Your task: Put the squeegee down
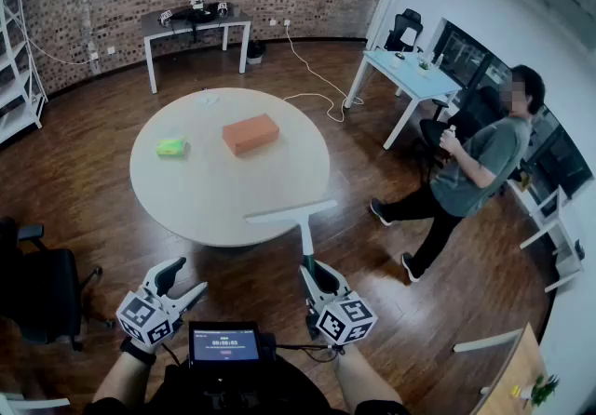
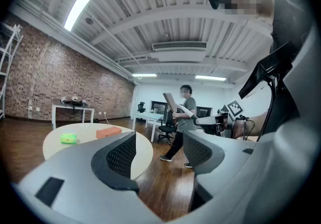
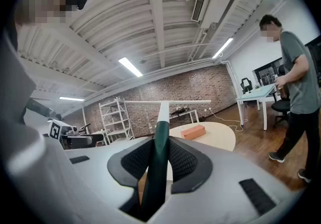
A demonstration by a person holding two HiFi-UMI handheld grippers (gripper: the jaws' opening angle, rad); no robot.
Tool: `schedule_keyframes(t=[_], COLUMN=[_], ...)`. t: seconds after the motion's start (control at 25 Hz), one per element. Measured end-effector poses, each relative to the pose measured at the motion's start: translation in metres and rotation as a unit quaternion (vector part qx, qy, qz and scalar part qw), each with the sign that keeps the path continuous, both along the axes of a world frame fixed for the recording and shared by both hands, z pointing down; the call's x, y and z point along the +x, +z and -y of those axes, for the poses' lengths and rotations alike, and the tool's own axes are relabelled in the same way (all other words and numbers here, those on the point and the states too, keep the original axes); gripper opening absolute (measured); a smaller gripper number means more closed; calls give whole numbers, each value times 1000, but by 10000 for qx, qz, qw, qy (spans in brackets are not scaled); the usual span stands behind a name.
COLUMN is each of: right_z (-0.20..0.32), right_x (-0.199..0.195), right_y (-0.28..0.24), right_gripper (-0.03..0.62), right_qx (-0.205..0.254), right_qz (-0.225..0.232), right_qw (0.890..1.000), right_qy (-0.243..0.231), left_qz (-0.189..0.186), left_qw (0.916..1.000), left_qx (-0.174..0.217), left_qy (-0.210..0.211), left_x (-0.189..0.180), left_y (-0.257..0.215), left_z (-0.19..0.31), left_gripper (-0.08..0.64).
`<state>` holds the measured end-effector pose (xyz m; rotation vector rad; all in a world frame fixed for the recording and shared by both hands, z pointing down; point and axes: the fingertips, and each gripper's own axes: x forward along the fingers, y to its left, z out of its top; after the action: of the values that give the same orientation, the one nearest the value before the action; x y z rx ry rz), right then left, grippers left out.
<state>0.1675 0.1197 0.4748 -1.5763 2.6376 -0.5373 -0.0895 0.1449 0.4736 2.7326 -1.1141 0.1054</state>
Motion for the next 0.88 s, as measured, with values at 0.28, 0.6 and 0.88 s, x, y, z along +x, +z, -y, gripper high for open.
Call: schedule_keyframes(t=[0.28, 0.6, 0.88], right_z=[-4, 1, 19], right_x=[22, 36, 39], right_y=[0, 0, 8], right_gripper=[110, 110, 110], right_qx=[26, 36, -13], right_qz=[-33, -52, -68], right_qw=[10000, 10000, 10000], right_qy=[4, 10, 56], left_qz=[93, 137, 170], left_qw=[9999, 9999, 9998], left_qx=[59, 52, 84], left_qy=[-49, -52, -57], left_x=[11, 26, 27], left_y=[-2, -2, -3], left_z=[-1, -4, 8], left_gripper=[295, 295, 295])
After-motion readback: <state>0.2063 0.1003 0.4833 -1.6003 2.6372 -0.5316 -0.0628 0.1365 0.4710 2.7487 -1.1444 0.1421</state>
